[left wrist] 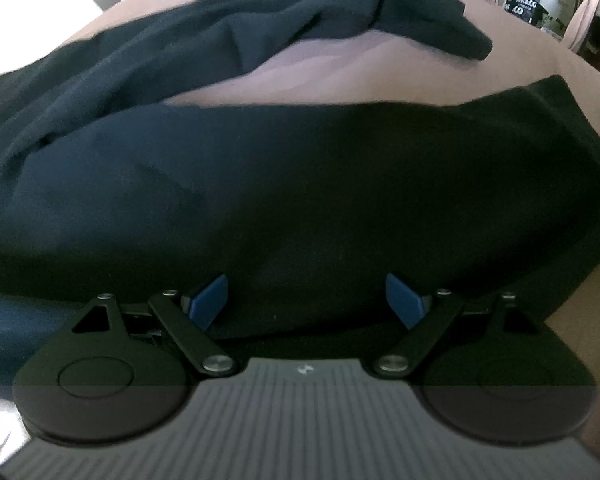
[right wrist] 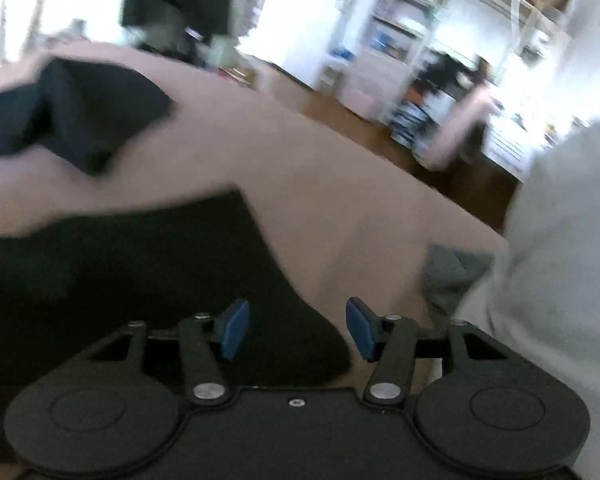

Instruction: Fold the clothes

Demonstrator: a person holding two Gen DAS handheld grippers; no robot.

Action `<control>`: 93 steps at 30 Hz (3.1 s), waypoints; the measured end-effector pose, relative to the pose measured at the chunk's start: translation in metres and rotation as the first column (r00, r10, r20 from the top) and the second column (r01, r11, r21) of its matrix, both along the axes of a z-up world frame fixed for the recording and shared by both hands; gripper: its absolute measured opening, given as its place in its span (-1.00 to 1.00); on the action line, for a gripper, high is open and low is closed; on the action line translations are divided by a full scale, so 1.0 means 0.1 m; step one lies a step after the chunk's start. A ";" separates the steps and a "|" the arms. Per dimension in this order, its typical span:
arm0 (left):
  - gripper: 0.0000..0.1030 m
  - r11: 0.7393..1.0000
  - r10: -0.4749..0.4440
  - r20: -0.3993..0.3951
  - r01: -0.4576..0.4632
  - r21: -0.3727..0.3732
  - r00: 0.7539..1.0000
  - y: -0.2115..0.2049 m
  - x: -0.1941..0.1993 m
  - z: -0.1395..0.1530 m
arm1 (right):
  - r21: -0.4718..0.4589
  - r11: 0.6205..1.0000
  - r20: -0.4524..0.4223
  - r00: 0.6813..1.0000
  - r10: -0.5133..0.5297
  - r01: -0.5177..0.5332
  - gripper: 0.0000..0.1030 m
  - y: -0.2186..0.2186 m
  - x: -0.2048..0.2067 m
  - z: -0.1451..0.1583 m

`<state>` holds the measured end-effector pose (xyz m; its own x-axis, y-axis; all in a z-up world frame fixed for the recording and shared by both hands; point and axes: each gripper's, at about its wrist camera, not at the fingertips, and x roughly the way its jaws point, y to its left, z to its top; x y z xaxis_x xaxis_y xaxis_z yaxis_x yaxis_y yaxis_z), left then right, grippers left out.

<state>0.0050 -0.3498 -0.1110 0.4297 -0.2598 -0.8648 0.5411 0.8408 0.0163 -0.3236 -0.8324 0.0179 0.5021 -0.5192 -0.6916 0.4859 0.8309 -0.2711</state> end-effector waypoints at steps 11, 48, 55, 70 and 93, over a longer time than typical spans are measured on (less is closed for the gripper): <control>0.68 0.999 0.036 0.075 -0.036 -0.004 0.997 0.15 0.09 0.12 | 0.038 0.979 0.013 0.980 0.199 -0.199 0.22 0.41 0.12 0.05; 0.94 0.987 0.157 0.236 -0.163 0.008 0.959 0.61 2.28 0.24 | -0.158 0.986 0.420 0.900 0.120 -0.057 -0.95 0.00 2.09 0.49; 0.95 0.940 0.305 0.025 -0.296 -0.170 0.952 0.89 2.47 0.26 | -0.110 0.984 0.187 0.975 -0.120 0.142 -0.23 -0.64 1.51 -0.17; 0.97 0.955 0.296 0.029 -0.297 0.011 0.955 0.75 2.46 -0.01 | 0.653 0.716 0.255 0.819 -0.514 0.246 0.60 -1.11 0.73 -0.85; 1.00 0.949 0.305 -0.144 -0.313 -0.041 0.942 1.13 2.36 0.12 | 0.243 0.914 0.245 0.891 -0.382 0.325 0.05 -0.66 0.83 -0.87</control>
<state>0.2410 -0.2372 -0.0986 0.3789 -0.1877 -0.9062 0.2482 0.9640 -0.0959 -0.2403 -0.8980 -0.0689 0.4980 -0.5717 -0.6521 0.7888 0.6110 0.0667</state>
